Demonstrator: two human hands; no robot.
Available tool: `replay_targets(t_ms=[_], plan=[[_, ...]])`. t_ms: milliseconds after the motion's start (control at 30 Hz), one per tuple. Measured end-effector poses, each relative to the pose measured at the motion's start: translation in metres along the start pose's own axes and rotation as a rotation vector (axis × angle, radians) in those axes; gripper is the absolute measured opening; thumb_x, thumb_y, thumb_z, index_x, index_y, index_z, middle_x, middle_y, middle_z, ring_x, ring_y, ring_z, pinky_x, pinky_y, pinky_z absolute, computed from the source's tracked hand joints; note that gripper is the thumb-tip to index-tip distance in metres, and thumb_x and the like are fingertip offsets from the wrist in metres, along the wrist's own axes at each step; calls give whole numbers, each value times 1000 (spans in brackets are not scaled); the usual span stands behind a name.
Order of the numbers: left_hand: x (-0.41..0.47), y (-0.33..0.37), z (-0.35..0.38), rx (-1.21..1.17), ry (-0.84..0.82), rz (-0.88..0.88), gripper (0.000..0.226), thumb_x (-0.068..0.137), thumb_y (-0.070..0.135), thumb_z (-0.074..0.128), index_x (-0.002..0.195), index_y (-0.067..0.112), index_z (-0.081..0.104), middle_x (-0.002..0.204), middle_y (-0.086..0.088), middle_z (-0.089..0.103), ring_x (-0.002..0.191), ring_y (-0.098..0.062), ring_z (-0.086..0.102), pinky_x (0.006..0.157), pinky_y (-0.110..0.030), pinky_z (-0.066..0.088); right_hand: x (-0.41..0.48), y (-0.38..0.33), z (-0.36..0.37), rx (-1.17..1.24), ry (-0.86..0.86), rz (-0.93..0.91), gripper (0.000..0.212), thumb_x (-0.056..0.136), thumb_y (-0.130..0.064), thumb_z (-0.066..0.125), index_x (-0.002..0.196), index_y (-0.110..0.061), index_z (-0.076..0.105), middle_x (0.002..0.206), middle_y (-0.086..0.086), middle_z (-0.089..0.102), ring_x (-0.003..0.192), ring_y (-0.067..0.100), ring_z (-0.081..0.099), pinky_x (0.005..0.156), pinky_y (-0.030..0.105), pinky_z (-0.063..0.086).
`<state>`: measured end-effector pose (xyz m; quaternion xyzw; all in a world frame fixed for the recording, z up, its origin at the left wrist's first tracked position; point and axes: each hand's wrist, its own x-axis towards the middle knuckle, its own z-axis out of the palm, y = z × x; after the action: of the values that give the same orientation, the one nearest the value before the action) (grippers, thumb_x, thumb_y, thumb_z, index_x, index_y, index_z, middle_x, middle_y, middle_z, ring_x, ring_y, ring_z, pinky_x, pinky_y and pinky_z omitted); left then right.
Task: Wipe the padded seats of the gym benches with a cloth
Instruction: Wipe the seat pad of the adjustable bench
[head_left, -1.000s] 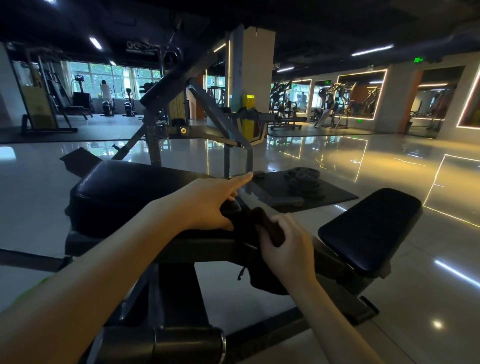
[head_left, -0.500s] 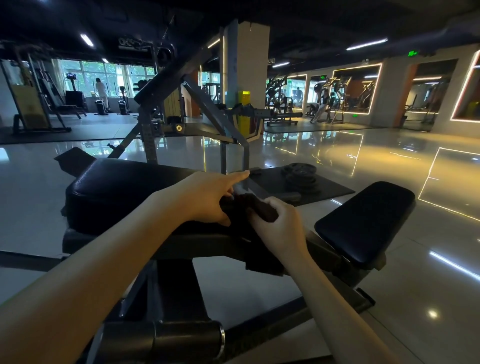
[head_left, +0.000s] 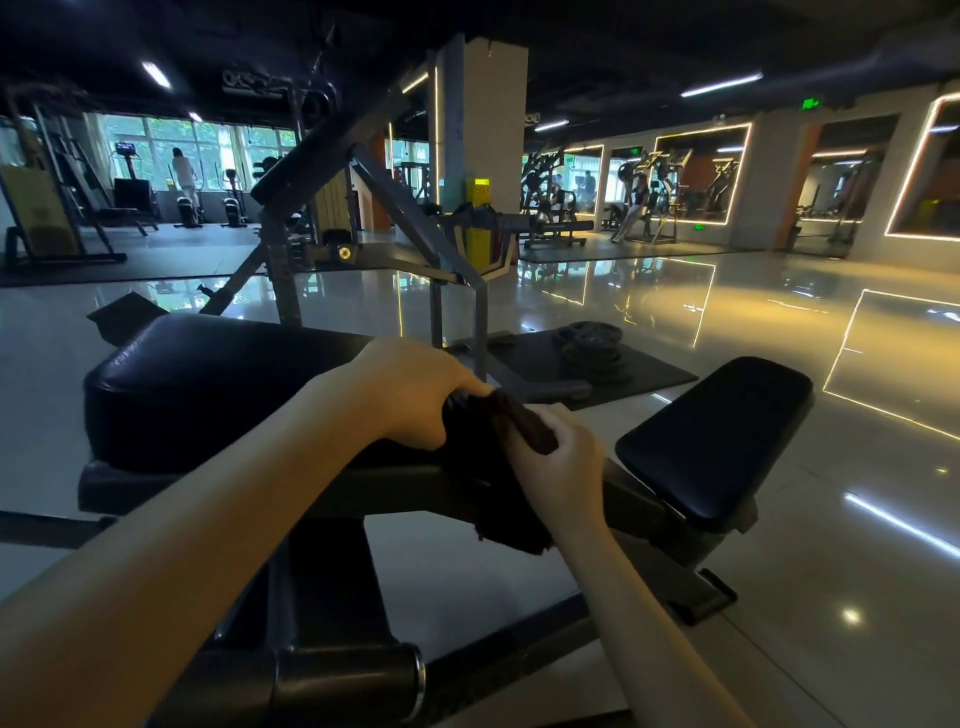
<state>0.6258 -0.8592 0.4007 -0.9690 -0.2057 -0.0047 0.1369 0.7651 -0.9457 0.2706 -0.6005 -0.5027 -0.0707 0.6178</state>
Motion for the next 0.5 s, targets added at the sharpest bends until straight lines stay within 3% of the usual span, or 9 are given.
replay_targets(t_ms=[67,133,333,500], plan=[[7,11,6,-21,7,11,64,93,36,59,148,46,29,140,6,47,124,-15,48,84,-27,44,-5,12,-4,29,15,22,34,90,-48,58,81,-16,67,72,-1,62,68,17,60,63,38,52],[13,23,16,-108,-4,31,62,92,45,60,147,43,32,138,7,50,123,-14,50,90,-30,47,-12,26,-11,19,33,46,29,93,-43,61,79,-18,67,70,-1,62,66,16,60,62,41,52],[17,28,32,-44,105,-12,52,94,47,57,143,36,42,136,3,54,121,-16,53,95,-32,47,-21,61,-33,-98,109,168,22,91,-39,63,82,-19,65,73,-4,61,68,8,59,65,33,53],[13,27,35,-40,135,17,45,94,45,57,139,39,48,136,7,54,121,-12,53,94,-29,47,-29,89,-51,-102,237,406,16,93,-37,62,92,-21,67,83,-4,64,81,10,61,83,45,53]])
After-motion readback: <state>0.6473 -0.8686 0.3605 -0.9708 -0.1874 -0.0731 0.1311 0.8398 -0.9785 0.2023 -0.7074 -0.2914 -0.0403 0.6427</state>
